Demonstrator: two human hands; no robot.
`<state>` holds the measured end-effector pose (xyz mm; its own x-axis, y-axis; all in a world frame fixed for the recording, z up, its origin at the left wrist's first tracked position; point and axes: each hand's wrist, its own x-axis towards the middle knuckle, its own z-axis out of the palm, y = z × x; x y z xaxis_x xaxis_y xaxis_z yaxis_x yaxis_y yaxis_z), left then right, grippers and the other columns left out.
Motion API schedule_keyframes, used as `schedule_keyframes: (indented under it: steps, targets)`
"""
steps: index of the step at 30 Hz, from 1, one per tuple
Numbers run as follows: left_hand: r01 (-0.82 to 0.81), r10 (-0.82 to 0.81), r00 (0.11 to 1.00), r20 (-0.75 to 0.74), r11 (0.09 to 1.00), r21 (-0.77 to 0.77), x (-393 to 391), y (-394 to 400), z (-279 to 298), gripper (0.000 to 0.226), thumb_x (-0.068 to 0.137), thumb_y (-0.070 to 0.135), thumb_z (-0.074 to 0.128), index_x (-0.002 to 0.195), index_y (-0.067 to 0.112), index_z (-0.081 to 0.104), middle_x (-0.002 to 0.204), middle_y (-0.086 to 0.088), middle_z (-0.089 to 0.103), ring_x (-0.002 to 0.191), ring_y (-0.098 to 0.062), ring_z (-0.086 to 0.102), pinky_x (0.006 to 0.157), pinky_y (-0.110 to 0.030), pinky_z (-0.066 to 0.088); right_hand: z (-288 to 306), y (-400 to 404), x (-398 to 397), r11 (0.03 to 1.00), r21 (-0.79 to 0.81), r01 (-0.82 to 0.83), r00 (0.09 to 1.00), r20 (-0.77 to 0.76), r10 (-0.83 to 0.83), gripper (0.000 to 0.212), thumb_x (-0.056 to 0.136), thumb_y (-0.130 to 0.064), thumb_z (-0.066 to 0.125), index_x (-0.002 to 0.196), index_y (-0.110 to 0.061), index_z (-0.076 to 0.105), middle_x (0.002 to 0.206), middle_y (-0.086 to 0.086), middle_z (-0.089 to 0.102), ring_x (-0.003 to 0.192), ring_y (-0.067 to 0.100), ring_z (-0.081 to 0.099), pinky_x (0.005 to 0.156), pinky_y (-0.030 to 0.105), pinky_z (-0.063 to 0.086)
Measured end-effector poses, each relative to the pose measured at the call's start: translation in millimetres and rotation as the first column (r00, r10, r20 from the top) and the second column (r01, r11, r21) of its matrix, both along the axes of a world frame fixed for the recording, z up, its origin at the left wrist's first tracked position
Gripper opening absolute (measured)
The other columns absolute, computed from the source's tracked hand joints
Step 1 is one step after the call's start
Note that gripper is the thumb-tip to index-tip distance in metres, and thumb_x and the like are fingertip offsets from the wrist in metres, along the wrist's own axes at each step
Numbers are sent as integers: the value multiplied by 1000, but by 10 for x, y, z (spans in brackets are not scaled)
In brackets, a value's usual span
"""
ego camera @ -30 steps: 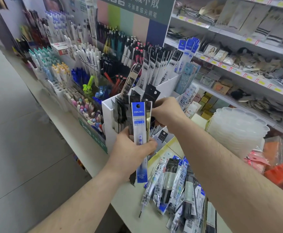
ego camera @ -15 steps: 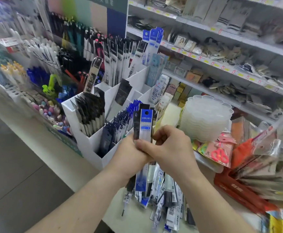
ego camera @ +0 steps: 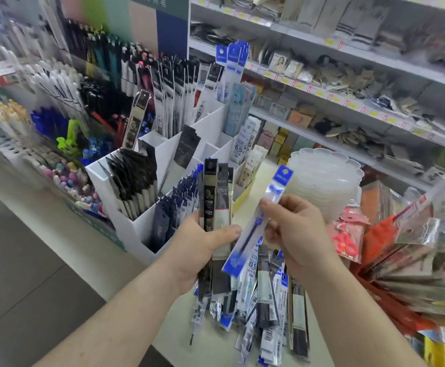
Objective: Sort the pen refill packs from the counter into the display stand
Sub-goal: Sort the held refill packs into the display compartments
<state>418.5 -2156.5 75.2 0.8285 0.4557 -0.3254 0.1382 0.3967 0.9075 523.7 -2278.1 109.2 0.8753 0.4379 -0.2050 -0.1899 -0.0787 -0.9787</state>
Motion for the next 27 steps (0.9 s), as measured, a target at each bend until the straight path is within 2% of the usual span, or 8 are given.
schedule_keyframes:
  steps: [3, 5, 8, 10, 13, 20, 24, 27]
  targets:
    - [-109, 119, 992, -47, 977, 183, -47, 114, 25, 22, 81, 1, 76, 94, 15, 64, 73, 1, 72, 65, -16, 67, 67, -33, 55, 19, 51, 233, 973, 65, 223, 974, 28, -225, 23, 95, -10, 64, 73, -14, 58, 60, 3, 61, 44, 11, 52, 46, 23, 43]
    - [-157, 196, 977, -81, 926, 343, -65, 203, 43, 22, 80, 6, 78, 92, 20, 64, 75, 5, 74, 70, -15, 69, 69, -28, 55, 21, 110, 363, 948, 58, 313, 946, 73, -317, 22, 96, -16, 63, 75, -15, 57, 55, -3, 65, 52, 14, 60, 54, 29, 50]
    - [-215, 268, 960, -78, 887, 409, -101, 292, 90, 21, 80, 10, 78, 88, 23, 62, 69, 11, 72, 72, -13, 68, 67, -25, 54, -59, 274, 481, 937, 33, 348, 924, 153, -349, 21, 97, -20, 62, 77, -14, 61, 66, 6, 72, 57, 16, 68, 62, 38, 57]
    - [-218, 277, 958, -78, 876, 430, -126, 335, 105, 20, 81, 10, 77, 87, 21, 62, 68, 5, 72, 73, -18, 68, 73, -33, 55, -157, 409, 536, 940, -3, 340, 910, 253, -329, 24, 96, -21, 64, 73, -16, 63, 66, 6, 72, 62, 20, 70, 70, 44, 61]
    - [-205, 258, 964, -65, 875, 439, -162, 356, 115, 16, 83, 10, 75, 86, 20, 62, 65, -1, 70, 65, -18, 65, 72, -37, 55, -288, 610, 614, 952, -49, 301, 898, 350, -266, 29, 94, -20, 64, 65, -23, 63, 56, -8, 68, 65, 23, 72, 75, 54, 59]
    - [-212, 255, 966, -49, 881, 423, -187, 348, 122, 16, 84, 10, 75, 86, 19, 62, 64, -2, 69, 63, -14, 63, 66, -33, 51, -397, 954, 610, 988, -93, 127, 937, 339, -89, 24, 96, -17, 61, 73, -21, 65, 70, 2, 71, 73, 23, 73, 77, 51, 60]
    - [-207, 251, 966, -55, 887, 413, -199, 338, 117, 17, 83, 11, 75, 88, 20, 63, 66, -1, 70, 64, -13, 65, 66, -32, 52, -412, 991, 545, 984, -164, 70, 942, 336, -11, 25, 98, -16, 59, 74, -21, 63, 73, 3, 71, 66, 13, 72, 75, 44, 62]
    - [-206, 250, 966, -62, 892, 402, -198, 337, 105, 18, 82, 12, 77, 89, 22, 63, 68, 3, 71, 65, -11, 66, 66, -31, 51, -471, 1038, 548, 964, -267, 2, 949, 304, 82, 23, 99, -17, 57, 78, -13, 65, 75, 8, 71, 58, 7, 69, 76, 47, 61]
